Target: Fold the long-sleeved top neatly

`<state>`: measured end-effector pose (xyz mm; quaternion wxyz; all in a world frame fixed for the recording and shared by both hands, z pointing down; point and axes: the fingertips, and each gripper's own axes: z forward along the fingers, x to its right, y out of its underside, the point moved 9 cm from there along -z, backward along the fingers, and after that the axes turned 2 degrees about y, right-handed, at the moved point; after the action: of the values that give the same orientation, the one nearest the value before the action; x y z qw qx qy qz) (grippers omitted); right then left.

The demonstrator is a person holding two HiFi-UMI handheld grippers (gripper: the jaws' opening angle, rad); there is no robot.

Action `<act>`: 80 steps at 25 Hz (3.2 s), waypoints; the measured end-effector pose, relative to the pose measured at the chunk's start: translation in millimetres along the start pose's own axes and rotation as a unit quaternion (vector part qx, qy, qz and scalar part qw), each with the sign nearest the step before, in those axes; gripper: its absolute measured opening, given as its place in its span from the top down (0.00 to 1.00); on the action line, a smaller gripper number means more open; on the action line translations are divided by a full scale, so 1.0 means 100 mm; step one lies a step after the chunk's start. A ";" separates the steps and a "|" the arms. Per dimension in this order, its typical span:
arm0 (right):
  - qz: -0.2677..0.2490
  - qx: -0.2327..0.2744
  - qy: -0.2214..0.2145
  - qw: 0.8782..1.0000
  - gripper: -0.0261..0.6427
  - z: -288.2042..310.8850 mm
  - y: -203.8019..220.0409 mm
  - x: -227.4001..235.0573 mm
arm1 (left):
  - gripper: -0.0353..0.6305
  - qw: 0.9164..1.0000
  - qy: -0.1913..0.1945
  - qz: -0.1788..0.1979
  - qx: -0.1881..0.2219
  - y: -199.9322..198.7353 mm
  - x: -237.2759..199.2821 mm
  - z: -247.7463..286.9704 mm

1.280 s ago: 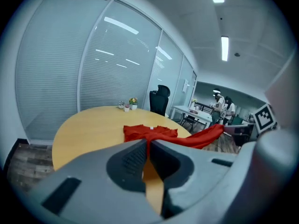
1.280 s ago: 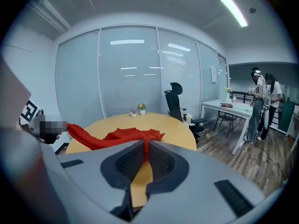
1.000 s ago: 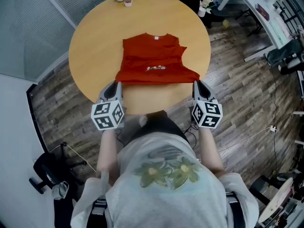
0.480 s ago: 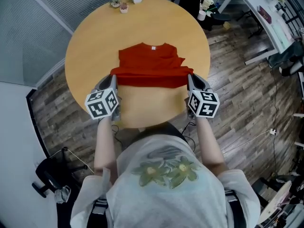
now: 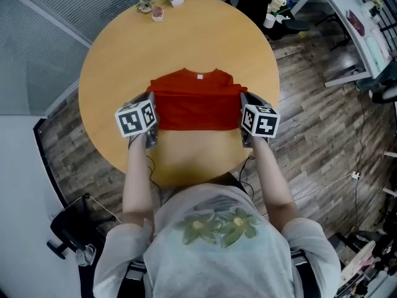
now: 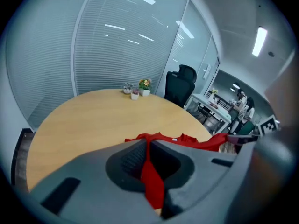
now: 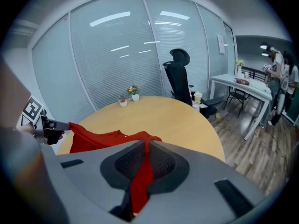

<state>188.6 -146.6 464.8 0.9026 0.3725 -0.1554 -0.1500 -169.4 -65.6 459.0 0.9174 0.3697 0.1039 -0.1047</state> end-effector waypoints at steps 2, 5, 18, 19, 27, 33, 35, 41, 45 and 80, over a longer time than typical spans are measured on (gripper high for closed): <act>0.011 -0.018 -0.003 1.000 0.91 0.20 -0.02 0.05 | 0.91 1.000 -0.003 -0.008 -0.018 -0.05 -0.03 0.19; 0.023 -0.039 -0.006 0.999 0.91 0.46 -0.07 0.12 | 0.91 0.999 -0.008 -0.016 -0.040 -0.10 -0.08 0.46; 0.048 -0.081 -0.019 0.995 0.90 1.25 -0.17 0.28 | 0.89 0.995 -0.028 -0.057 -0.076 -0.17 -0.37 1.13; 0.054 -0.077 -0.025 0.995 0.90 1.27 -0.19 0.29 | 0.88 0.995 -0.028 -0.060 -0.073 -0.19 -0.39 1.14; 0.098 -0.033 -0.057 0.993 0.71 1.15 -0.28 0.41 | 0.84 0.996 -0.018 -0.037 -0.074 -0.13 -0.33 1.06; 0.111 -0.018 -0.066 0.991 0.65 0.80 -0.16 0.55 | 0.72 0.998 0.023 -0.003 -0.066 0.02 -0.18 0.76; 0.112 -0.027 -0.067 0.991 0.64 0.67 -0.04 0.57 | 0.69 0.997 0.035 0.013 -0.066 0.07 -0.12 0.65; 0.128 -0.056 -0.065 0.988 0.62 0.39 0.30 0.57 | 0.68 0.996 0.047 0.038 -0.059 0.16 0.02 0.42; 0.149 -0.081 -0.074 0.983 0.62 0.28 0.54 0.54 | 0.68 0.996 0.050 0.047 -0.055 0.25 0.08 0.30; 0.170 -0.112 -0.171 0.964 0.81 0.96 0.95 0.31 | 0.68 0.992 0.072 0.056 -0.083 0.74 0.50 0.10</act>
<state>193.4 -154.3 603.5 0.9107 0.2055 -0.3508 -0.0725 -100.4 -26.2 500.7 0.9393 0.3042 0.1575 -0.0174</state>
